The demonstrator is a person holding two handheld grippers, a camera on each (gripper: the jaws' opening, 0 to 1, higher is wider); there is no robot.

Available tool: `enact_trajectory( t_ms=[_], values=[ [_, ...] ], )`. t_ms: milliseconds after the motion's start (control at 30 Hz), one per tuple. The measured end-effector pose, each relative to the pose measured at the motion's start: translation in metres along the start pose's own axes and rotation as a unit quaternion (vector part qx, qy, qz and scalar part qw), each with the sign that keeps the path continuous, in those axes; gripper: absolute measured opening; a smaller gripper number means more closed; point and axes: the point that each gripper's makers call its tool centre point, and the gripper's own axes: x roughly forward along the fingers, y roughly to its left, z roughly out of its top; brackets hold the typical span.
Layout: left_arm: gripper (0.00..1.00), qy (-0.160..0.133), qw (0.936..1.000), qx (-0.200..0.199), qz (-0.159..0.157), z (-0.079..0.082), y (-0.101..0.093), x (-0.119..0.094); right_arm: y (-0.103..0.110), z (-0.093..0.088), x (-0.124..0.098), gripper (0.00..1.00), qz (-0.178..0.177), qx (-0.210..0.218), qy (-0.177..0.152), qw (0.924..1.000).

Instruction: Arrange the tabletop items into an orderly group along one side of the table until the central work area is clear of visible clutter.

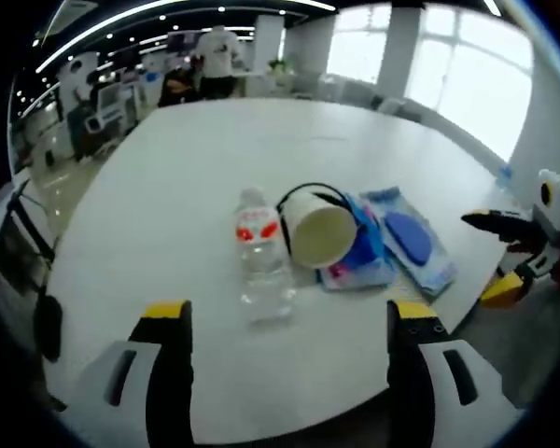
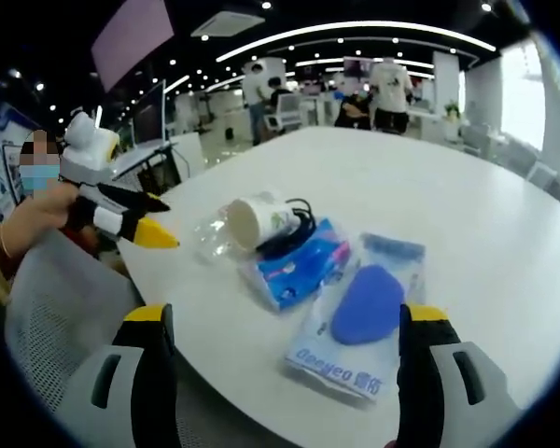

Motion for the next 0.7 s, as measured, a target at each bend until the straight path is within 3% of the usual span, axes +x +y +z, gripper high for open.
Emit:
enact_trajectory(
  t_ms=[133, 233, 400, 500, 633, 700],
  values=[
    [0.80, 0.008, 1.0000, 0.000, 0.006, 0.005, 0.005, 0.001, -0.001, -0.001, 0.000, 0.99, -0.002, 0.001, 0.002, 1.0000],
    [0.74, 0.050, 0.9986, 0.011, 0.013, -0.002, 0.011, 0.003, -0.002, 0.001, -0.001, 0.99, -0.004, 0.000, -0.002, 1.0000],
    [0.70, 0.043, 0.9988, 0.016, 0.020, 0.010, 0.017, 0.010, -0.005, 0.000, -0.002, 0.99, -0.008, 0.005, -0.001, 1.0000],
    [0.66, 0.071, 0.9957, 0.045, 0.039, 0.010, 0.025, 0.015, -0.006, 0.001, -0.002, 0.99, -0.010, 0.008, -0.004, 0.9999],
    [0.64, 0.052, 0.9985, 0.007, 0.013, 0.022, 0.018, 0.022, -0.008, 0.001, -0.002, 0.99, -0.014, 0.008, -0.002, 0.9999],
    [0.61, 0.059, 0.9982, -0.001, 0.010, 0.022, 0.019, 0.024, -0.008, 0.001, -0.002, 0.99, -0.014, 0.010, -0.002, 0.9999]
  ],
)
